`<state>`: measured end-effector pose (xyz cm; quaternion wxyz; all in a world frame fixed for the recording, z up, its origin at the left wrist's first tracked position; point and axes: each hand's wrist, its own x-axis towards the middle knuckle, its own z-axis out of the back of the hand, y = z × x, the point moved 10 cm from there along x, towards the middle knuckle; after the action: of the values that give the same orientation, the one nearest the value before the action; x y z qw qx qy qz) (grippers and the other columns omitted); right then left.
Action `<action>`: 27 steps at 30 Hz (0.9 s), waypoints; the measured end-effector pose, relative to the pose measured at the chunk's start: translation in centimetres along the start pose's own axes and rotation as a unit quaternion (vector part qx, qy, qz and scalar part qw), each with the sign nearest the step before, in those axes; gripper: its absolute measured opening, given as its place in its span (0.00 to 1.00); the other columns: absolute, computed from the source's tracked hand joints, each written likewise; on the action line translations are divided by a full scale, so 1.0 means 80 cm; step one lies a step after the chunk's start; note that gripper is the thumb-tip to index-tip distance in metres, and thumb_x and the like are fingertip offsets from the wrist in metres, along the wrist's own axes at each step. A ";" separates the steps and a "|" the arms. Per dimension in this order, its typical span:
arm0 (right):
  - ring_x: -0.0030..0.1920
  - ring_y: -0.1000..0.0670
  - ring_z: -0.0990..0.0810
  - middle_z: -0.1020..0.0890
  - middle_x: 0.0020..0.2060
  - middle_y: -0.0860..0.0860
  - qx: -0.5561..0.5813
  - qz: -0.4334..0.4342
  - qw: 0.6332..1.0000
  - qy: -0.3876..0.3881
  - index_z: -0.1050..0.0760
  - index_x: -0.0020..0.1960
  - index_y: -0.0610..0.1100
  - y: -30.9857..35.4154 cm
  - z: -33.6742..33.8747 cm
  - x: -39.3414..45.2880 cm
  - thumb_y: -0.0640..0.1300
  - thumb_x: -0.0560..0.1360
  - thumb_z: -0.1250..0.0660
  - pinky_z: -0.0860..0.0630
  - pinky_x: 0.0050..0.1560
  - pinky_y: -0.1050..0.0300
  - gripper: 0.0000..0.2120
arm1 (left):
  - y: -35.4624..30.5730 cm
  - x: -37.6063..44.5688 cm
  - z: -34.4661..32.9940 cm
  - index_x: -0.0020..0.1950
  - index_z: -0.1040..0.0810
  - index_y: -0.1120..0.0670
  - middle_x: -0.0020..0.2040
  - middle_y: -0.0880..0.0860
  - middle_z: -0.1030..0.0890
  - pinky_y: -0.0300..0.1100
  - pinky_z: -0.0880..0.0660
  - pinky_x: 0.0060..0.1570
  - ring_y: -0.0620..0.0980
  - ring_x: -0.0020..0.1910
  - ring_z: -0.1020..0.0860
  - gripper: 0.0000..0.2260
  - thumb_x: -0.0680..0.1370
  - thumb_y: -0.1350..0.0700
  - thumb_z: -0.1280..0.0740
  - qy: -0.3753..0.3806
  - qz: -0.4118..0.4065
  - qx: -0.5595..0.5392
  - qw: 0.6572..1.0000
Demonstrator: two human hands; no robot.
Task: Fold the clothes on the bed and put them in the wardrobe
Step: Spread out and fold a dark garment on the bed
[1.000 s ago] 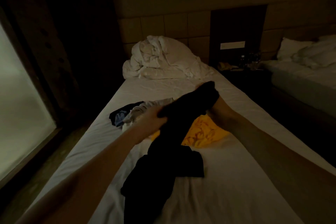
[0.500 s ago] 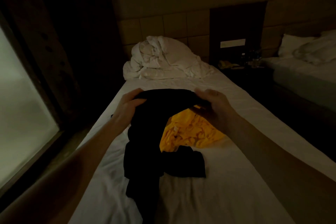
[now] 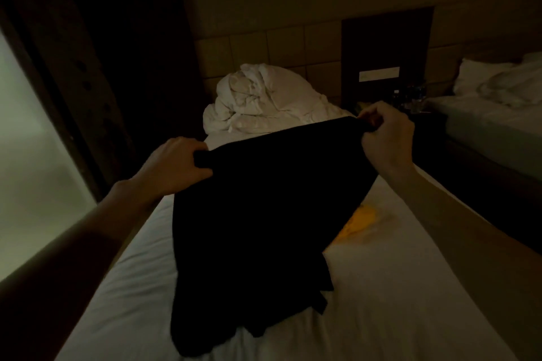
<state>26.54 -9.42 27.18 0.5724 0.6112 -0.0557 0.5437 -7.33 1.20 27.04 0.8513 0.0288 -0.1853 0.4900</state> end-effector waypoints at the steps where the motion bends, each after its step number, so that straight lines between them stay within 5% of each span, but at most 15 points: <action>1: 0.38 0.50 0.28 0.25 0.33 0.50 -0.013 -0.012 1.000 -0.001 0.26 0.42 0.42 -0.007 0.000 0.002 0.33 0.74 0.35 0.34 0.40 0.56 0.05 | 0.005 0.002 -0.011 0.54 0.21 0.54 0.50 0.52 0.20 0.49 0.23 0.50 0.50 0.49 0.21 0.08 0.75 0.56 0.29 0.050 0.019 -0.054 0.997; 4: 0.39 0.43 0.24 0.22 0.37 0.45 -0.072 -0.077 0.994 0.007 0.23 0.40 0.42 -0.038 -0.001 0.007 0.37 0.75 0.38 0.29 0.42 0.49 0.07 | 0.019 0.005 -0.021 0.54 0.20 0.55 0.49 0.53 0.18 0.49 0.22 0.50 0.49 0.47 0.20 0.10 0.75 0.65 0.32 0.082 0.028 -0.104 0.991; 7: 0.36 0.44 0.27 0.23 0.37 0.45 -0.120 -0.123 0.983 0.056 0.23 0.40 0.47 -0.063 -0.003 0.005 0.40 0.77 0.38 0.26 0.42 0.45 0.09 | 0.031 0.005 -0.002 0.51 0.18 0.55 0.45 0.53 0.18 0.45 0.22 0.43 0.48 0.44 0.20 0.12 0.74 0.69 0.33 -0.028 0.013 -0.113 0.993; 10: 0.35 0.42 0.31 0.30 0.33 0.49 -0.123 -0.140 0.979 0.085 0.33 0.35 0.55 -0.087 -0.009 0.008 0.41 0.79 0.41 0.34 0.38 0.48 0.16 | 0.047 0.000 0.012 0.52 0.19 0.55 0.47 0.53 0.19 0.46 0.24 0.43 0.52 0.46 0.20 0.14 0.72 0.70 0.32 -0.107 0.014 -0.050 0.993; 15: 0.36 0.40 0.30 0.25 0.37 0.40 -0.127 -0.084 0.987 0.041 0.23 0.45 0.37 -0.097 -0.002 0.023 0.38 0.80 0.41 0.33 0.38 0.46 0.09 | 0.114 -0.021 -0.006 0.53 0.22 0.54 0.49 0.56 0.21 0.55 0.23 0.44 0.60 0.48 0.21 0.10 0.75 0.65 0.34 -0.074 0.107 0.038 0.991; 18: 0.42 0.38 0.26 0.22 0.44 0.38 -0.136 -0.100 0.985 0.037 0.22 0.53 0.36 -0.110 -0.006 0.028 0.39 0.81 0.42 0.27 0.45 0.41 0.11 | 0.156 -0.026 -0.036 0.54 0.21 0.53 0.53 0.58 0.20 0.53 0.23 0.47 0.60 0.50 0.22 0.10 0.75 0.63 0.31 0.028 0.187 0.018 0.982; 21: 0.39 0.41 0.28 0.25 0.41 0.39 -0.043 -0.151 0.983 0.099 0.26 0.50 0.32 -0.122 -0.031 0.009 0.37 0.81 0.43 0.30 0.44 0.44 0.10 | 0.144 -0.040 -0.075 0.59 0.21 0.61 0.53 0.62 0.18 0.52 0.21 0.49 0.61 0.50 0.19 0.15 0.72 0.69 0.28 0.146 0.221 -0.179 0.947; 24: 0.41 0.43 0.24 0.24 0.43 0.40 0.106 -0.253 0.930 0.246 0.24 0.51 0.36 -0.143 -0.079 -0.055 0.37 0.80 0.40 0.29 0.44 0.49 0.07 | 0.071 -0.082 -0.129 0.63 0.24 0.60 0.55 0.60 0.17 0.53 0.20 0.52 0.58 0.52 0.18 0.23 0.69 0.69 0.25 0.309 0.194 -0.362 0.858; 27: 0.31 0.46 0.29 0.30 0.33 0.38 0.124 -0.383 0.856 0.324 0.27 0.36 0.36 -0.185 -0.101 -0.143 0.42 0.77 0.40 0.34 0.37 0.52 0.14 | 0.006 -0.141 -0.199 0.60 0.21 0.56 0.53 0.56 0.17 0.49 0.19 0.45 0.54 0.47 0.17 0.31 0.62 0.46 0.19 0.532 0.173 -0.409 0.721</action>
<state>27.29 -4.57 7.42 0.6408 0.4393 0.4394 0.4509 -8.25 -4.11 8.28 0.6390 -0.6204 0.1139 0.4402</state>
